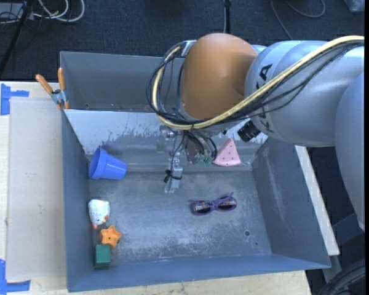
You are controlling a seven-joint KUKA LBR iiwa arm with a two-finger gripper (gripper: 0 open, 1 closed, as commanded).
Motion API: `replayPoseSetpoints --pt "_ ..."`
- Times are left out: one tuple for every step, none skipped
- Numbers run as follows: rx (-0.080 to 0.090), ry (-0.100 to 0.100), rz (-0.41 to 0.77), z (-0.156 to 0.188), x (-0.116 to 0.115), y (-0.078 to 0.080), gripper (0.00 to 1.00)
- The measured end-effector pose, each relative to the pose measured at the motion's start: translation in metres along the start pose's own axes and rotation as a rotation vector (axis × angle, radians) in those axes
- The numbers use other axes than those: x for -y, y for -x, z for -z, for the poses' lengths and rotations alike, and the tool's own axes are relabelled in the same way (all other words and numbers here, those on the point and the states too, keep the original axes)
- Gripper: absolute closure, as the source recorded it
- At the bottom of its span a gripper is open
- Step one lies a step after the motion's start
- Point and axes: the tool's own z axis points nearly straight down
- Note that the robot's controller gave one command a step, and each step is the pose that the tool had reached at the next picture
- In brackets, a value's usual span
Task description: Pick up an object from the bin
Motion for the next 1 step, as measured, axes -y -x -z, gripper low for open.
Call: replayPoseSetpoints --pt "0.007 0.001 -0.003 0.0050 0.0007 0.0014 0.00"
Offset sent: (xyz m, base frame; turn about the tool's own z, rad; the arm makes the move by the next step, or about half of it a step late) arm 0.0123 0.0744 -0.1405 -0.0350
